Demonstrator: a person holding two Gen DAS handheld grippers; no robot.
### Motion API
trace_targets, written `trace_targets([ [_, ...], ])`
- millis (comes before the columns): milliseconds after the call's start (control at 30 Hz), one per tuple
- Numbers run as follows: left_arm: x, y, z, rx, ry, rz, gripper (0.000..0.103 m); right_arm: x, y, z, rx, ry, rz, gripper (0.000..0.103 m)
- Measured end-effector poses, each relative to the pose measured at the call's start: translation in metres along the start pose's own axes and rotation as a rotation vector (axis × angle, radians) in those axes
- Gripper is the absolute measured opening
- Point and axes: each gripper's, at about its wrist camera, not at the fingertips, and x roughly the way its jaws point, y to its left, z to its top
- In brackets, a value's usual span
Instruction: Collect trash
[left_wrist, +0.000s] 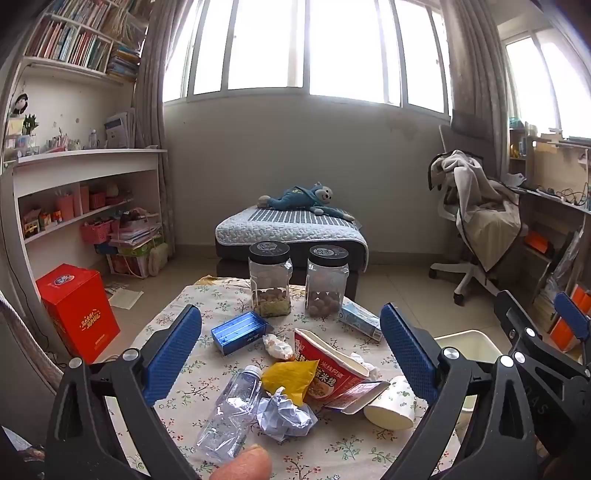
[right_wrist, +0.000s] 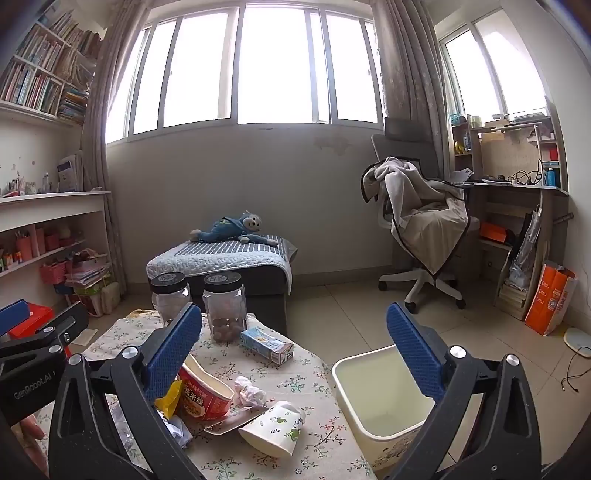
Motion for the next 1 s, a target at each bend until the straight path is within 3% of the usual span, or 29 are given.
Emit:
trace_targets([
  [833, 0.005, 0.006, -0.005, -0.015, 0.020, 0.004, 0.095, 0.003, 0.002, -0.003, 0.002, 0.007, 0.001, 0.096],
  [967, 0.016, 0.015, -0.006, -0.057, 0.079, -0.004, 0.095, 0.016, 0.004, -0.009, 0.013, 0.073, 0.020, 0.096],
  [1000, 0.020, 0.020, -0.006, -0.074, 0.105, -0.007, 0.095, 0.021, -0.001, -0.009, 0.020, 0.133, 0.038, 0.096],
])
